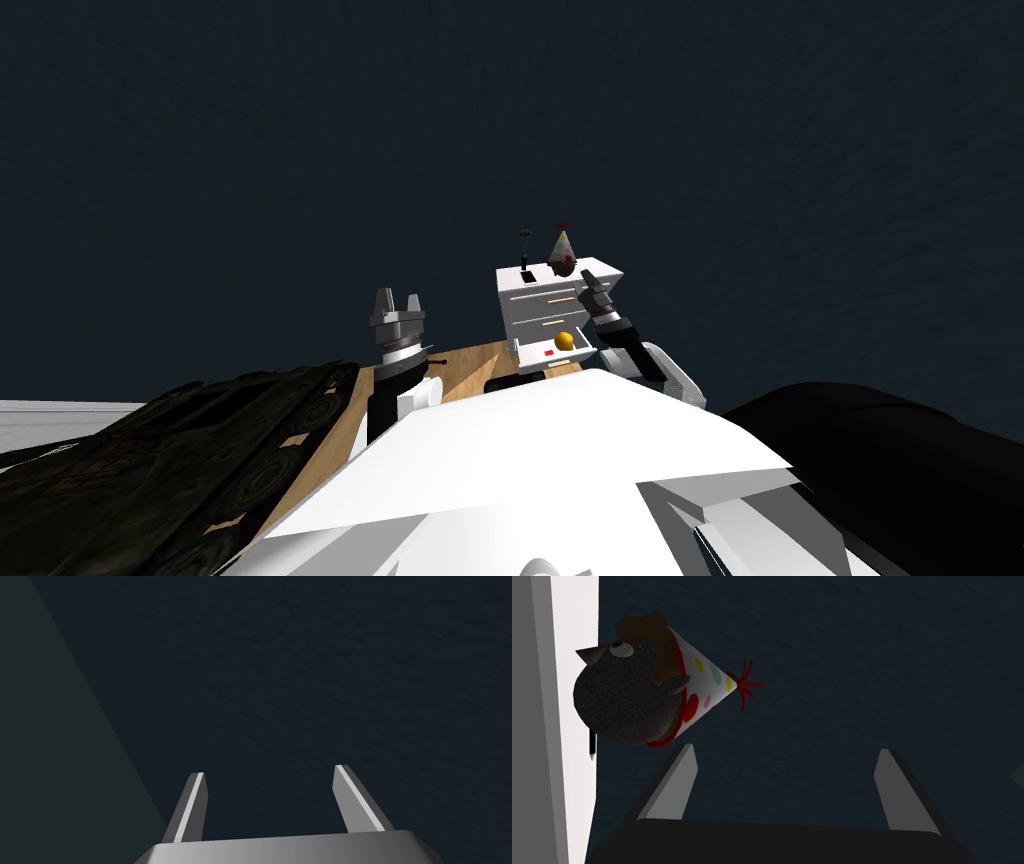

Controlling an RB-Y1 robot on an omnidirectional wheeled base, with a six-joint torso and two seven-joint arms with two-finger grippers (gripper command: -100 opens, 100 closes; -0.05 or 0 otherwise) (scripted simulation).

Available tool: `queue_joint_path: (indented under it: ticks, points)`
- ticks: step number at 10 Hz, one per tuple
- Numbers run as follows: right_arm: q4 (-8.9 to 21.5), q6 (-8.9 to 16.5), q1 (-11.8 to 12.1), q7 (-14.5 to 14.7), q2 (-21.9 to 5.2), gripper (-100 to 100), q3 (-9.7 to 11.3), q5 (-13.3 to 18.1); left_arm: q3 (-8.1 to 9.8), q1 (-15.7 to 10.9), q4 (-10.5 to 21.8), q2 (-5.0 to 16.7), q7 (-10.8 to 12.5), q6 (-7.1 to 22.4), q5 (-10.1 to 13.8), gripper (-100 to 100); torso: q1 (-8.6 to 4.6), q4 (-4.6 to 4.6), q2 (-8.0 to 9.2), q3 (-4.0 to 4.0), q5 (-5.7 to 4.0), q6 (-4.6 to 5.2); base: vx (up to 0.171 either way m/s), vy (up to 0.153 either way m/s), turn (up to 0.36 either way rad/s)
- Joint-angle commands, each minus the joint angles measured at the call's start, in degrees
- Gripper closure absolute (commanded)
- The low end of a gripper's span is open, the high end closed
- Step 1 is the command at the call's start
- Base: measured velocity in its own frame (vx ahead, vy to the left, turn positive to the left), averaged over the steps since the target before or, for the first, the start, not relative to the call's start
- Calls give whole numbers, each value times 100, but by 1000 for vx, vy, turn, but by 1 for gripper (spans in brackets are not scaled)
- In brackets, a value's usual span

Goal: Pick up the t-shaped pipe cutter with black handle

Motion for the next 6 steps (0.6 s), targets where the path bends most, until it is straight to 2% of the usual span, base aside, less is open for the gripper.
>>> queue_joint_path:
  ticks: [1,2,3,5,6]
  points:
    - [-42,277,75,-11,-212,-100,-87,53,0,0,0,0,0,0,0,0,0,0,0,0,0,0,-36,53,61]
    - [-74,441,143,-30,-400,-100,-178,96,0,0,0,0,0,0,0,0,0,-1,-3,-2,0,-1,-54,84,78]
    - [-74,511,143,-30,-421,-100,-178,96,0,0,0,0,0,0,0,0,8,0,1,0,2,0,-37,91,23]
    - [-117,874,273,-67,-817,-100,-363,193,-1,0,0,0,0,0,0,0,21,-2,-6,-4,4,-1,-36,125,60]
    - [-117,977,273,-67,-877,-100,-363,193,-1,0,0,-1,0,0,0,0,28,-1,-2,-2,6,0,-26,94,7]
